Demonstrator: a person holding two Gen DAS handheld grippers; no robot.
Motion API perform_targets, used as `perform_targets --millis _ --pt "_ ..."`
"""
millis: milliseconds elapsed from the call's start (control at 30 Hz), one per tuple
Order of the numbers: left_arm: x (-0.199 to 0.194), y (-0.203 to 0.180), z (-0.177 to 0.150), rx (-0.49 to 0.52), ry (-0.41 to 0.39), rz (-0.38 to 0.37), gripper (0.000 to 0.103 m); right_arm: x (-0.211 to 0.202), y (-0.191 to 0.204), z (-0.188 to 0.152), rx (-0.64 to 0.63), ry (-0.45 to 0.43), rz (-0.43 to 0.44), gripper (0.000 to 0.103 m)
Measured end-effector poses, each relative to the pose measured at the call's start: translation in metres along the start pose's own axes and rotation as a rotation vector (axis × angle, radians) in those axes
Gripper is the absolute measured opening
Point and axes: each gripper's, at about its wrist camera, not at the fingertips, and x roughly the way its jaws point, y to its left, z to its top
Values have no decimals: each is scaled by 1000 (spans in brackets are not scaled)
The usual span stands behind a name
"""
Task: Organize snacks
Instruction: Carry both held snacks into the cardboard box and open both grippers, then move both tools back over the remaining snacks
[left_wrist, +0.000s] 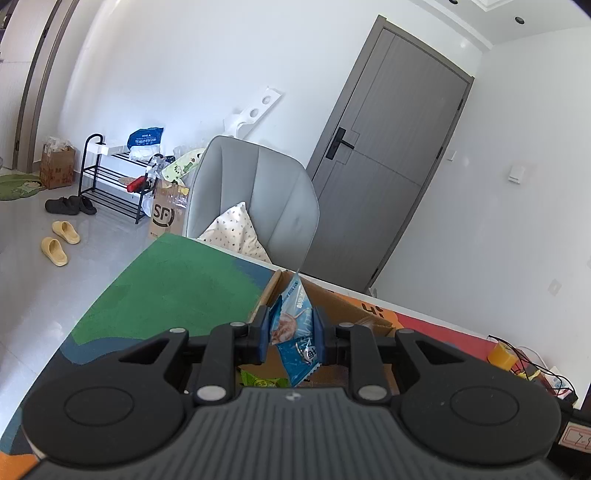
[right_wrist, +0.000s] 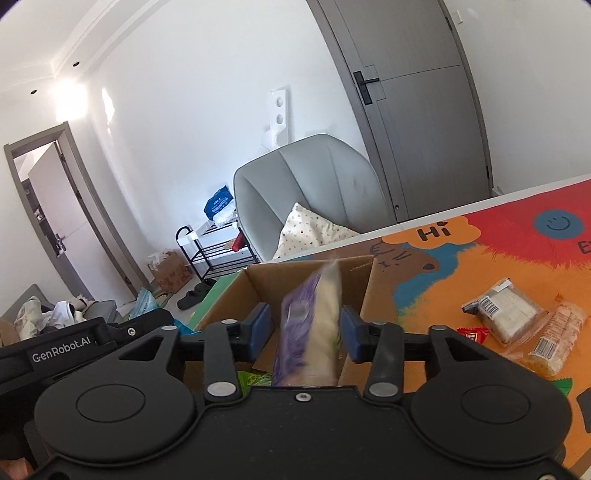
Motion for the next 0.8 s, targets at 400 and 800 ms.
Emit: perform_targets --millis 400,800 --pt "6 -18 -2 23 18 -20 26 -33 -26 3 23 -55 -73 71" --pt "-4 -29 -11 32 14 40 72 -60 -61 -7 71 -60 -176 97"
